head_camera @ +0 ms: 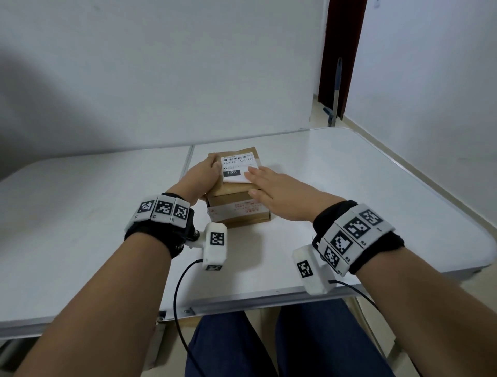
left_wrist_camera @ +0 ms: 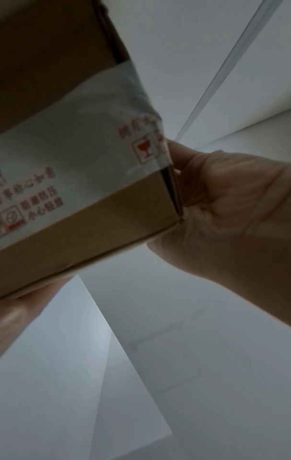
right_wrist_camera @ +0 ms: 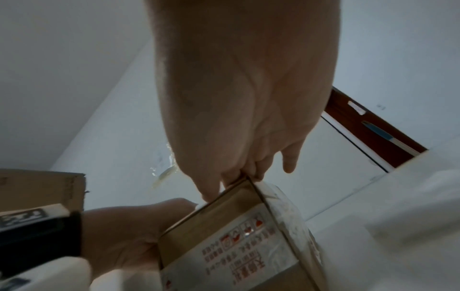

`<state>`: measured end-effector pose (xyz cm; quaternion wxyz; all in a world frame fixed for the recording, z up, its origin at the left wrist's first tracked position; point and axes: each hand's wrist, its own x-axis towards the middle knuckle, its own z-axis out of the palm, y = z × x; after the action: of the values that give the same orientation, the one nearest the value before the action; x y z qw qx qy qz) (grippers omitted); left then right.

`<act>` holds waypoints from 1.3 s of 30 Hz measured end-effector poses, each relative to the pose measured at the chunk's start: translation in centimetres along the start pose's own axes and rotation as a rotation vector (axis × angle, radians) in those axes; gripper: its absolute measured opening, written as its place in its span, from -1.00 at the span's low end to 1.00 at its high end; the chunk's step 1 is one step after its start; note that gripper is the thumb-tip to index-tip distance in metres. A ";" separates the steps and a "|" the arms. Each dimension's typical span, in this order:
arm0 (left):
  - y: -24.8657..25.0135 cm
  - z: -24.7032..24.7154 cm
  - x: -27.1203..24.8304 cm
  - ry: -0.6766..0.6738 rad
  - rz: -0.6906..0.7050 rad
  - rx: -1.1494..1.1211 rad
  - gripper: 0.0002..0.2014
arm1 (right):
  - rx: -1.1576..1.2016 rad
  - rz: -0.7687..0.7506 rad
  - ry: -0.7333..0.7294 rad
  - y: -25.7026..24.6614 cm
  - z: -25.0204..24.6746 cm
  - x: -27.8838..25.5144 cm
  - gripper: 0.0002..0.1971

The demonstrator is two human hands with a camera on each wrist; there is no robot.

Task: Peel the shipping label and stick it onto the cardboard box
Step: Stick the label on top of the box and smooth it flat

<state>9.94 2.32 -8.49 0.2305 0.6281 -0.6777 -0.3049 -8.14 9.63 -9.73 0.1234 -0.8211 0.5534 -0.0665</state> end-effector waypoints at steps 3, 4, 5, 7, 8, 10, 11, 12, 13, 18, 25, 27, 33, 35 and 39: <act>-0.1 0.1 0.0 0.013 -0.005 -0.028 -0.55 | -0.099 0.003 -0.014 -0.3 0.1 -0.4 -0.41; -0.1 0.1 -0.1 0.016 -0.009 -0.032 -0.55 | -0.116 0.002 -0.014 -0.3 0.1 -0.5 -0.41; -0.1 0.2 -0.1 0.016 -0.009 -0.031 -0.55 | -0.130 0.000 -0.012 -0.4 0.1 -0.7 -0.40; 0.0 0.2 -0.2 0.017 -0.003 -0.024 -0.56 | -0.154 -0.001 -0.003 -0.5 0.3 -1.1 -0.38; 0.0 0.2 -0.2 0.018 0.000 -0.024 -0.56 | -0.160 0.000 0.005 -0.5 0.4 -1.3 -0.36; 0.0 0.3 -0.2 0.023 0.006 -0.020 -0.57 | -0.165 0.003 0.018 -0.7 0.7 -1.6 -0.34; -0.1 0.4 -0.2 0.031 0.011 -0.002 -0.57 | -0.163 0.005 0.019 -0.9 0.7 -1.7 -0.33; -0.1 0.5 -0.2 0.041 0.016 0.025 -0.56 | -0.160 0.008 0.018 -1.0 0.6 -1.9 -0.33; -0.2 0.5 -0.2 0.053 0.026 0.042 -0.57 | -0.157 0.011 0.013 -1.1 0.5 -2.0 -0.33; -1.3 -0.3 -0.7 -0.015 0.067 -0.229 -0.68 | -0.174 0.008 0.003 -1.3 0.0 -2.3 -0.35; -1.6 -0.5 -2.3 -0.089 0.082 -0.274 -0.68 | -0.237 -0.022 0.010 -1.9 -0.1 -2.5 -0.39; -1.4 -0.3 -2.2 -0.054 0.093 -0.255 -0.62 | -0.259 -0.081 0.056 -2.0 -0.7 -2.5 -0.47; -1.4 0.0 -1.9 -0.057 0.091 -0.252 -0.60 | -0.123 0.015 0.047 -1.2 -1.3 -0.3 -0.07; -1.4 0.0 -2.0 -0.069 0.083 -0.267 -0.60 | -0.184 0.050 -0.040 -1.0 -1.3 0.9 0.17; -1.7 -0.2 -1.6 -0.064 0.092 -0.251 -0.60 | -0.294 0.009 -0.074 -1.0 -0.7 2.8 0.27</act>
<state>11.48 3.86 -9.43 0.2992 0.5523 -0.6696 -0.3964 -6.35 7.33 -8.88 0.0224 -0.8297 0.5558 0.0460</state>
